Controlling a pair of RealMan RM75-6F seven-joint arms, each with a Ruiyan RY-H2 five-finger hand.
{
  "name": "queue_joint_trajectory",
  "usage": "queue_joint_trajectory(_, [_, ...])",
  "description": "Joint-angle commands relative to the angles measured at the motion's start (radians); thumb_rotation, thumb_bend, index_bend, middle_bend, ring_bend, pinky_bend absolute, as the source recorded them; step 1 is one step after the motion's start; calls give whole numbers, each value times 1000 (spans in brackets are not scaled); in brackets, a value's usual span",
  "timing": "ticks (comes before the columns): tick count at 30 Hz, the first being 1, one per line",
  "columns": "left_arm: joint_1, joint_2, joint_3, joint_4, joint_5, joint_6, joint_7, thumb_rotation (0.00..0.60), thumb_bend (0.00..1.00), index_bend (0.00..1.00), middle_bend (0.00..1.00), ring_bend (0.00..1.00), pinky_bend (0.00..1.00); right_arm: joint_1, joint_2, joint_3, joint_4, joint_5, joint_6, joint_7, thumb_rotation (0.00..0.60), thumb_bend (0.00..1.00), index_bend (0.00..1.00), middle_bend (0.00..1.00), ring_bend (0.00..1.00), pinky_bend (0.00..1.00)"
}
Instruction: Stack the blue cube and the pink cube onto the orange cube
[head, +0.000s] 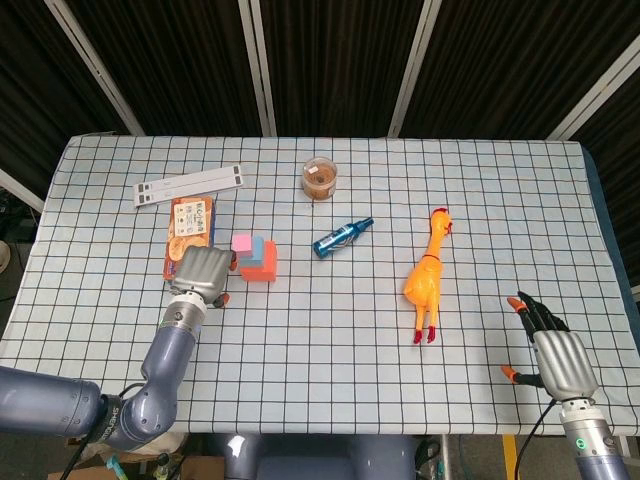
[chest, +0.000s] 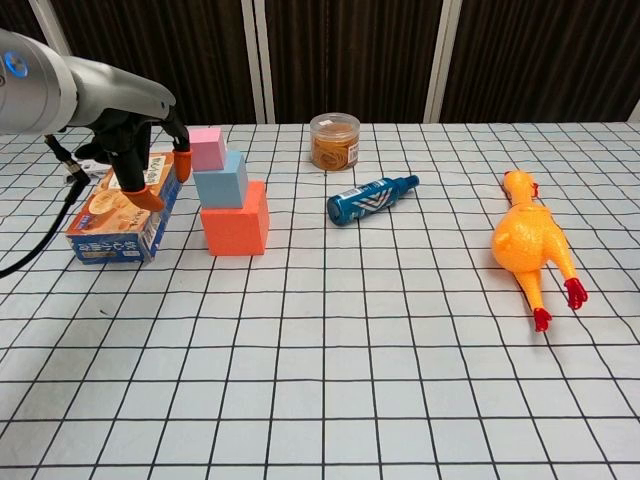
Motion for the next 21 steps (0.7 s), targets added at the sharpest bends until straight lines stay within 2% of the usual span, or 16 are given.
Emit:
queue_joint_trajectory(1, [-2, -2, 2, 5, 0, -1, 1, 600, 316, 361, 1000, 805, 780, -1, 0, -1, 0, 0, 0, 1, 600, 160, 124, 73, 128, 252])
queue_joint_trajectory(21, [-8, 2, 1, 6, -7, 10, 5, 600, 316, 364, 1000, 805, 780, -2, 5, 0, -4, 6, -2, 7, 600, 160, 124, 73, 128, 251])
